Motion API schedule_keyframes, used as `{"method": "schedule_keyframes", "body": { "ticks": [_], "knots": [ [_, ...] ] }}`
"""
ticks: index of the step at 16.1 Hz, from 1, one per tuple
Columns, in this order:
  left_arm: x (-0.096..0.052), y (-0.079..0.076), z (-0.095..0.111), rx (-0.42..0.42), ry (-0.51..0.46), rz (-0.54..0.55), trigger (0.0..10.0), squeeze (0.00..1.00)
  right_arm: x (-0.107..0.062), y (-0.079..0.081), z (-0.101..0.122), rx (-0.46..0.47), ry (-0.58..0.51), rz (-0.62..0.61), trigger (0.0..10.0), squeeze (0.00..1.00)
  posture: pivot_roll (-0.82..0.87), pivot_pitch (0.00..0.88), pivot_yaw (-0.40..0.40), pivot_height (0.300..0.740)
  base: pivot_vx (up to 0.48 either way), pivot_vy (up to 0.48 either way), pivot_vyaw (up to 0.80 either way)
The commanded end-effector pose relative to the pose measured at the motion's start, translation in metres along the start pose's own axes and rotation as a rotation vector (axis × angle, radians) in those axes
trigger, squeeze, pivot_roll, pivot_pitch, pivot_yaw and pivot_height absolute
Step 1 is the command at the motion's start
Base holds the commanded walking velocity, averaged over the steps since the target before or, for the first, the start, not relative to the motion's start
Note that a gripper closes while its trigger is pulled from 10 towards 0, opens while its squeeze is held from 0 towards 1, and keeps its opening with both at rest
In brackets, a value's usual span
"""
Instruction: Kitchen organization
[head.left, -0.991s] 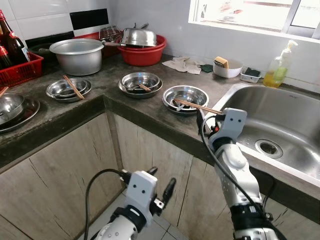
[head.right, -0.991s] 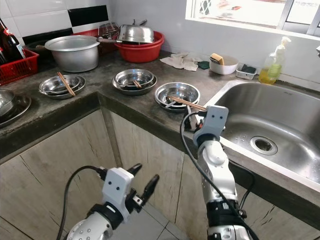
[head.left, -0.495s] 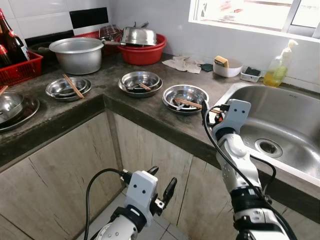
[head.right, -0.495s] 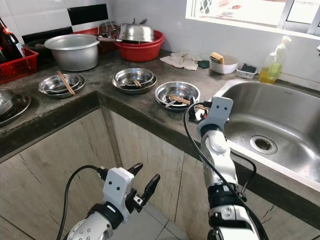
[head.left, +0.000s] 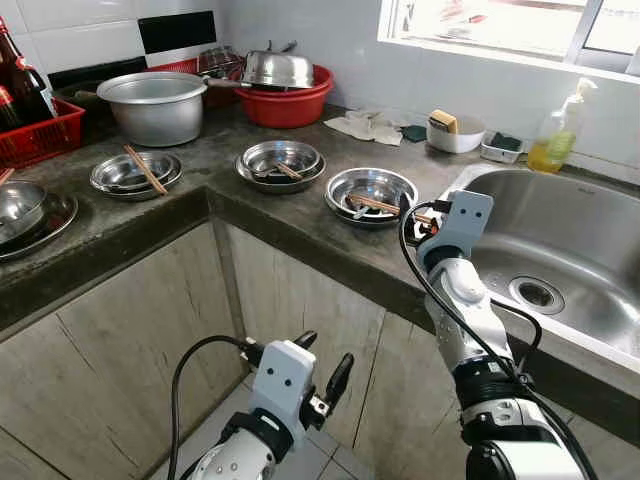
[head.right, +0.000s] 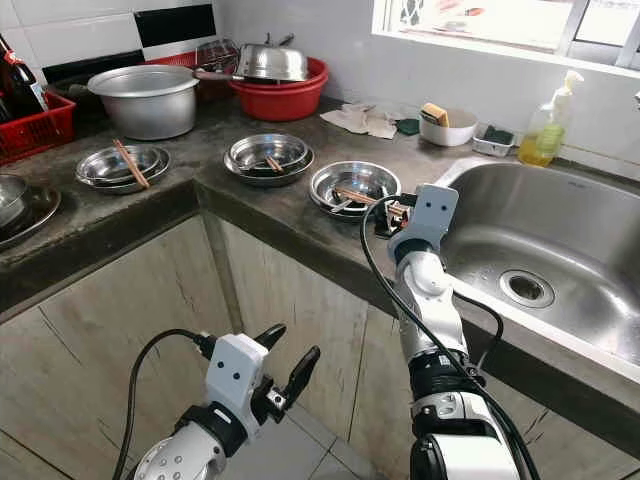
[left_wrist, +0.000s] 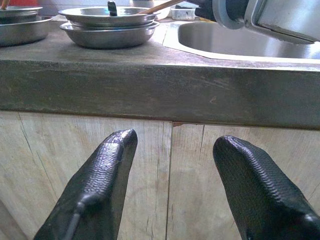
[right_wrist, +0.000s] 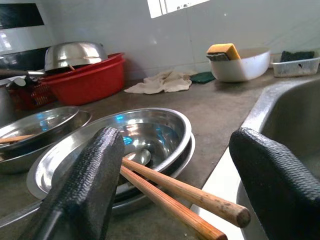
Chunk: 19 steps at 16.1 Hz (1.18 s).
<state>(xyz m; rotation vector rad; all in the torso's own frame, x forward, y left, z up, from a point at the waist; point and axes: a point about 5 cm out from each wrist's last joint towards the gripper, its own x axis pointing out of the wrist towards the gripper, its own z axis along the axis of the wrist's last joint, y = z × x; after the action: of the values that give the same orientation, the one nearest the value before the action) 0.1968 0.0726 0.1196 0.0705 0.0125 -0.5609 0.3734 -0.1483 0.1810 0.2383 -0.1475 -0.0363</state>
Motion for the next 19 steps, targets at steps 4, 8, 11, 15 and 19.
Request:
{"method": "schedule_keyframes", "body": {
  "ticks": [4,8,11,15,19],
  "knots": [
    [0.001,0.0,0.004,0.018,-0.019,0.0,10.0,0.0,0.006,-0.003,0.008,0.016,-0.029,-0.013,10.0,0.0,0.14,0.007,-0.069,0.74,0.0,0.0,0.0],
    [0.002,0.0,0.003,0.019,-0.019,0.001,10.0,0.0,0.006,-0.004,0.01,0.014,-0.04,-0.005,4.3,0.0,0.13,0.01,-0.07,0.74,0.0,0.0,0.0],
    [0.004,0.001,0.003,0.022,-0.02,0.003,10.0,0.0,0.005,-0.005,0.01,0.003,-0.034,0.015,10.0,0.0,0.13,0.01,-0.069,0.74,0.0,0.0,0.0],
    [0.004,0.002,0.003,0.022,-0.021,0.007,10.0,0.0,0.002,-0.003,0.005,-0.006,-0.016,0.047,10.0,0.0,0.13,0.008,-0.073,0.74,0.0,0.0,0.0],
    [0.006,0.002,0.003,0.022,-0.024,0.009,10.0,0.0,0.0,-0.004,-0.001,-0.032,0.017,0.074,10.0,0.0,0.13,0.008,-0.074,0.74,0.0,0.0,0.0]
  ]
}}
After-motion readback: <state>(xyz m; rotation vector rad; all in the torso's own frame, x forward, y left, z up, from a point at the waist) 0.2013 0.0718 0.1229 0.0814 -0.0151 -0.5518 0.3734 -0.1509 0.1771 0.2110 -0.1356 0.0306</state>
